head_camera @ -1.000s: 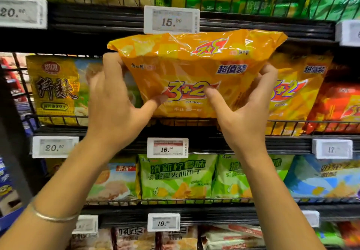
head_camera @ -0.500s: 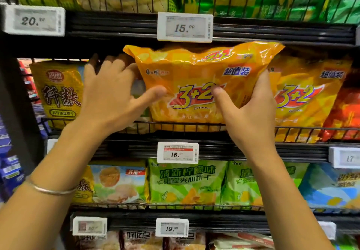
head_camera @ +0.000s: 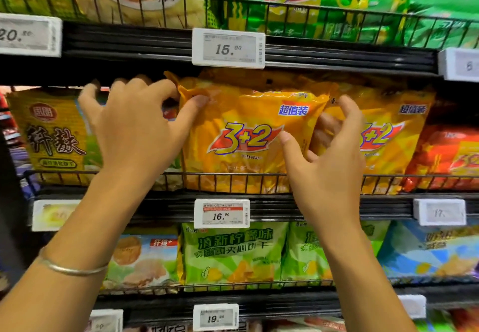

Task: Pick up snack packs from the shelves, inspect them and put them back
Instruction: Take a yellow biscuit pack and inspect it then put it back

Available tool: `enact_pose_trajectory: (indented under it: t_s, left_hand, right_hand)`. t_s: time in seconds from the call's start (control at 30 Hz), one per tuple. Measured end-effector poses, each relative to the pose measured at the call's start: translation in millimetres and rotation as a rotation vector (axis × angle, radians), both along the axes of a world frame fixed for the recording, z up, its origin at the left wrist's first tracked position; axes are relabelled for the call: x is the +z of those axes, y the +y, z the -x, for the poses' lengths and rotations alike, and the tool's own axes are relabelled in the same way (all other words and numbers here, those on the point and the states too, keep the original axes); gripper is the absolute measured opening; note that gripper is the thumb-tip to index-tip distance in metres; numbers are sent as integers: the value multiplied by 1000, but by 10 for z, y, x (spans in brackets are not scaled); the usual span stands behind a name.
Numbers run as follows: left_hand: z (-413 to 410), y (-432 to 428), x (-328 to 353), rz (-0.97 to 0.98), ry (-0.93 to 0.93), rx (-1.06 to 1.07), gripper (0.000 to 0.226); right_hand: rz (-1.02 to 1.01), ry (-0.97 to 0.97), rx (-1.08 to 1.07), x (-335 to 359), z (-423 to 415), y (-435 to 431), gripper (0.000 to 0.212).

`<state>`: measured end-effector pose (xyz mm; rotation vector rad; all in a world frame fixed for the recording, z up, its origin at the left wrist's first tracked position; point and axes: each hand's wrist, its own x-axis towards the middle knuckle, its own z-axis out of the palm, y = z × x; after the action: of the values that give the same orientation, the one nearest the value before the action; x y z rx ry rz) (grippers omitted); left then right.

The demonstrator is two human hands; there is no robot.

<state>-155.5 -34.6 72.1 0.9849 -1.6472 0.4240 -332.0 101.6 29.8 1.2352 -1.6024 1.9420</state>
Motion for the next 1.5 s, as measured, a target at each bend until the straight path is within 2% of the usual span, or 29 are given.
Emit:
enact_pose_trajectory:
  t_s: [0.07,0.13,0.27,0.37,0.43,0.5,0.57,0.63,0.73,0.8,0.9,0.97,1.03,1.13,1.23,1.37,1.5]
  left_hand:
    - [33,10,13,-3,11,14,57]
    - [53,23,25,-31,23,19,57]
    - [73,34,54,-101,48,20,57]
    - [112,63,7,-117,58,31,59]
    - [136,119,-71,-69,125,-13,67]
    - [169,217,-185,15,184,-95,74]
    - [249,346,-312,110,189,-160,74]
    - [388,490,-443,189,167,-231,63]
    - [664,693,-607,255,88,-470,34]
    - [880,844,-668,180,4,-691,24]
    - [1201,1094,-656,-68,-30,-886,34]
    - [1365,1235,-606,-221,40,-849,48]
    - [1469,1322,-553,-291,99,-724,58]
    - [1565,1435,-533,-354,14,-516,74]
    - [1646,1529,-527,-455,-30,-417,87]
    - [1762,1515,-445,-543,108,-492,89]
    - [1787,1485,-474,-542,225,-577,79]
  right_hand:
    - [28,123,-62,-46,-2,-6,76]
    - [-77,241,-148,-41,0,-52,66]
    - [-259,277,-164,-13,10,-125,63]
    - [-348,296,-102,13,94,-30,68]
    - [-386,282,36,24,179,75,72]
    - [-343,249,197,-3,239,175,70]
    - [-201,194,290,-65,294,256,63]
    - [-33,140,235,-124,378,336,49]
    - [134,101,-12,-148,680,468,30]
    - [160,55,-108,-115,958,566,32]
    - [111,-36,-135,-45,1338,685,43]
    - [27,-96,-96,3,1506,737,49]
    - [-97,-94,-94,31,1612,767,50]
    - [-233,48,-215,53,1709,833,37]
    - [-339,83,-220,50,1763,929,28]
    - [-521,103,-170,4,1783,975,39]
    - [-495,63,-37,-81,1829,991,47]
